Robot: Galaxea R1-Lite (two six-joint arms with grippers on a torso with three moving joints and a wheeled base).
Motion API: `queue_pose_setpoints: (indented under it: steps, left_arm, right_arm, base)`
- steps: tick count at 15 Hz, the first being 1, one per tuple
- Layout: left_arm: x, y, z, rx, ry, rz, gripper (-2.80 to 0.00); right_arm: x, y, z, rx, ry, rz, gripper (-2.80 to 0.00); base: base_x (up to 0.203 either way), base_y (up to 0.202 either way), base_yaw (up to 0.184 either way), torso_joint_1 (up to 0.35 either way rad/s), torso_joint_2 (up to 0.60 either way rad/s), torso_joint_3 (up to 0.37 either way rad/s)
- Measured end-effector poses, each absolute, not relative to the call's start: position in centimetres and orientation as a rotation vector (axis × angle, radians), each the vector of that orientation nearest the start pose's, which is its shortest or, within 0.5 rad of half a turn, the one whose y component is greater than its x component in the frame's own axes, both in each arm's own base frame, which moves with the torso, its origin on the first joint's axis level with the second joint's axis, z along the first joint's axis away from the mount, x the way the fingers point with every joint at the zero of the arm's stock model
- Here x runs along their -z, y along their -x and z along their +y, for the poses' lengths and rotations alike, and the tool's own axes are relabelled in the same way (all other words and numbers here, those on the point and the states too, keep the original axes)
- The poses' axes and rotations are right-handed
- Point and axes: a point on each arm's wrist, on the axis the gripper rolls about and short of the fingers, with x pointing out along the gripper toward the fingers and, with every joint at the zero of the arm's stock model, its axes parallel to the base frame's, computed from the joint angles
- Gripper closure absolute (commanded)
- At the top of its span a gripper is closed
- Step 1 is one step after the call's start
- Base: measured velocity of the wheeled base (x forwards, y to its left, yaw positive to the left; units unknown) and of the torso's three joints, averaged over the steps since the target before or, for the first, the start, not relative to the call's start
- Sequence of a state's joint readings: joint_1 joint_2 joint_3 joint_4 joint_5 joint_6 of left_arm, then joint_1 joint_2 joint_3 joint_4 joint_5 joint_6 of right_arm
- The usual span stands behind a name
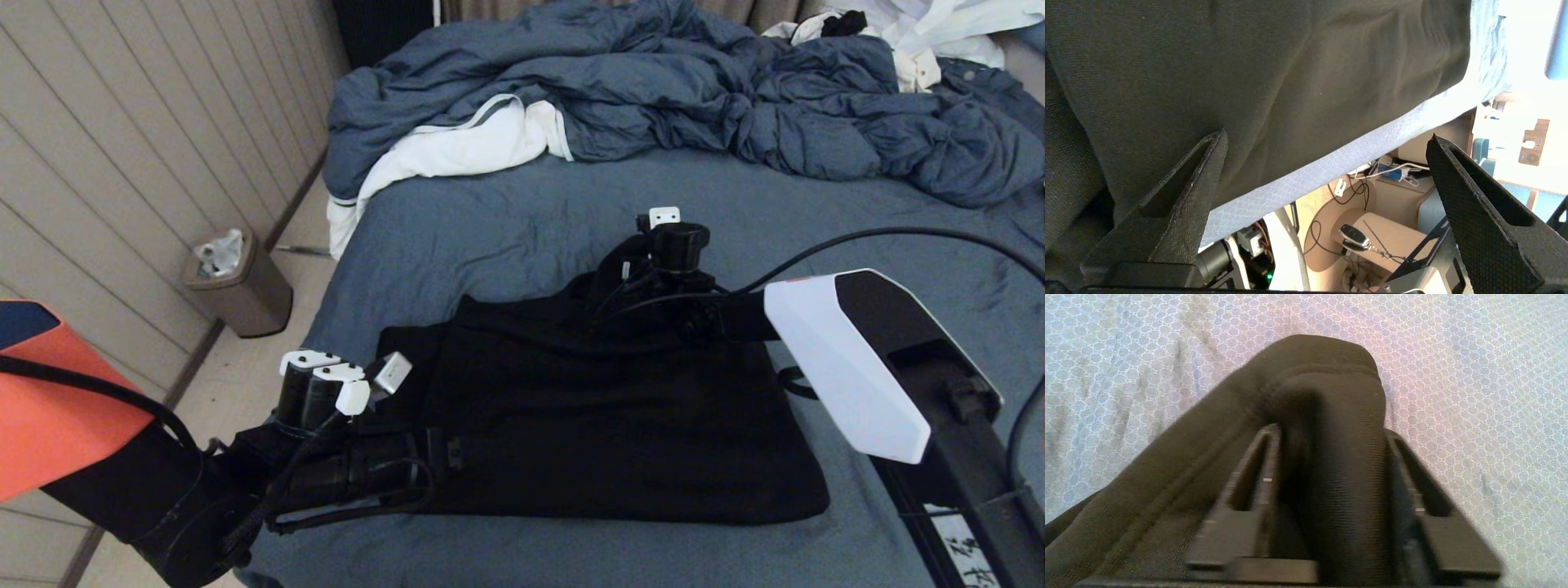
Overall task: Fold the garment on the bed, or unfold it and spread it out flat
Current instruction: Fold the black sweatshirt
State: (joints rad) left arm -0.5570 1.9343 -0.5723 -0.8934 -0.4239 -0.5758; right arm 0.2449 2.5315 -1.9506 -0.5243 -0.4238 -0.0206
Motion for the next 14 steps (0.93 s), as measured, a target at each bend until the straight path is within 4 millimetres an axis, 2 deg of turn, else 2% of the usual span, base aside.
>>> queue_pose_setpoints:
  steps: [5, 8, 11, 14]
  left_arm:
    - [-7.9, -25.5, -17.0, 0.793, 0.487, 0.75, -2.8]
    - [-7.9, -25.5, -17.0, 0.793, 0.486, 0.749, -2.8]
    - [-7.9, -25.5, -17.0, 0.794, 0.486, 0.749, -2.8]
    - [-8.1, -25.2, -17.1, 0.803, 0.484, 0.749, -2.8]
  right_arm:
    - [-13.8, -51.9, 12.2, 0.174, 0.036, 0.046, 0.0]
    - [-15.3, -51.4, 12.5, 0.175, 0.024, 0.014, 0.0]
    - [-18.1, -49.8, 13.4, 0.157, 0.012, -0.02, 0.0]
    - [-20.2, -46.9, 14.3, 0.123, 0.02, -0.008, 0.0]
  base:
    - [0.0, 0.0, 0.0, 0.0, 0.0, 0.0]
    - [0.0, 0.0, 0.0, 0.0, 0.0, 0.0]
    - [0.0, 0.0, 0.0, 0.0, 0.0, 0.0]
    - [0.0, 0.0, 0.0, 0.0, 0.0, 0.0]
